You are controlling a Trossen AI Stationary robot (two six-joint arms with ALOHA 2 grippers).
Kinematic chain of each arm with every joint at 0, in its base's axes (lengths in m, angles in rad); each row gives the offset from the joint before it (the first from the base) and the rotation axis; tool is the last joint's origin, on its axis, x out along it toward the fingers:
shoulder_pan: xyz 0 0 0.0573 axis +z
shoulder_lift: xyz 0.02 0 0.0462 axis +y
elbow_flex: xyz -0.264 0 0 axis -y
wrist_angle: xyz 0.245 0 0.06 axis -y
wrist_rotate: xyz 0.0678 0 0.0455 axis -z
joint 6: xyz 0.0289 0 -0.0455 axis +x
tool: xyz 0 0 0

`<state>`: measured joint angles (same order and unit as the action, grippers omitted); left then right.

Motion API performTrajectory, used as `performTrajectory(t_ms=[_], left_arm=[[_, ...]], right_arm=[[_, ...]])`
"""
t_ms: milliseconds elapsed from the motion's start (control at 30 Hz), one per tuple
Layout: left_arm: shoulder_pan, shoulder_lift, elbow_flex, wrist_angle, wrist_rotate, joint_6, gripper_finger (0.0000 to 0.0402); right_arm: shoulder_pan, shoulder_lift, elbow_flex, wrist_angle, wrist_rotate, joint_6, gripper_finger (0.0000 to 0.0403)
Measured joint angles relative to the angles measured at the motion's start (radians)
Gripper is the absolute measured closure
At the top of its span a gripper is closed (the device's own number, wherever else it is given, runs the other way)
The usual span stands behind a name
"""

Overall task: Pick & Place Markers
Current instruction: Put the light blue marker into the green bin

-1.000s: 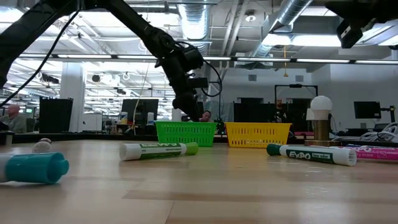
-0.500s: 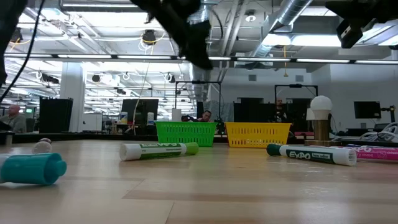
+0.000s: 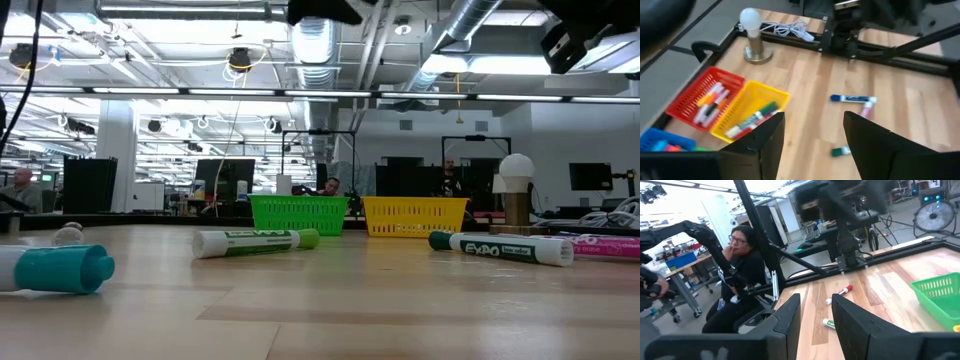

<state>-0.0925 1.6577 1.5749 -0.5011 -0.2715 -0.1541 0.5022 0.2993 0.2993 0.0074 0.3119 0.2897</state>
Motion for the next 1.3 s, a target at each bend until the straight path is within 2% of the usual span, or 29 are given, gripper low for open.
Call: performTrajectory(t_ms=[233,800,1033,1300], left_arm=[[-0.146,0.001,0.0,-0.001,-0.078,-0.248,0.0176],[-0.317,0.133,0.0,-0.015,-0.087,-0.674,0.0165],[-0.381,0.195,0.0,-0.054,-0.035,-0.802,0.0165],[-0.479,0.247,0.0,-0.243,0.056,-0.9,0.0165]], right_arm=[[0.0,0.0,0.0,0.0,-0.001,0.0,0.0301],[0.0,0.0,0.0,0.0,-0.001,0.0,0.0301],[0.0,0.0,0.0,0.0,-0.001,0.0,0.0301],[0.0,0.0,0.0,-0.001,0.0,-0.001,0.0301]])
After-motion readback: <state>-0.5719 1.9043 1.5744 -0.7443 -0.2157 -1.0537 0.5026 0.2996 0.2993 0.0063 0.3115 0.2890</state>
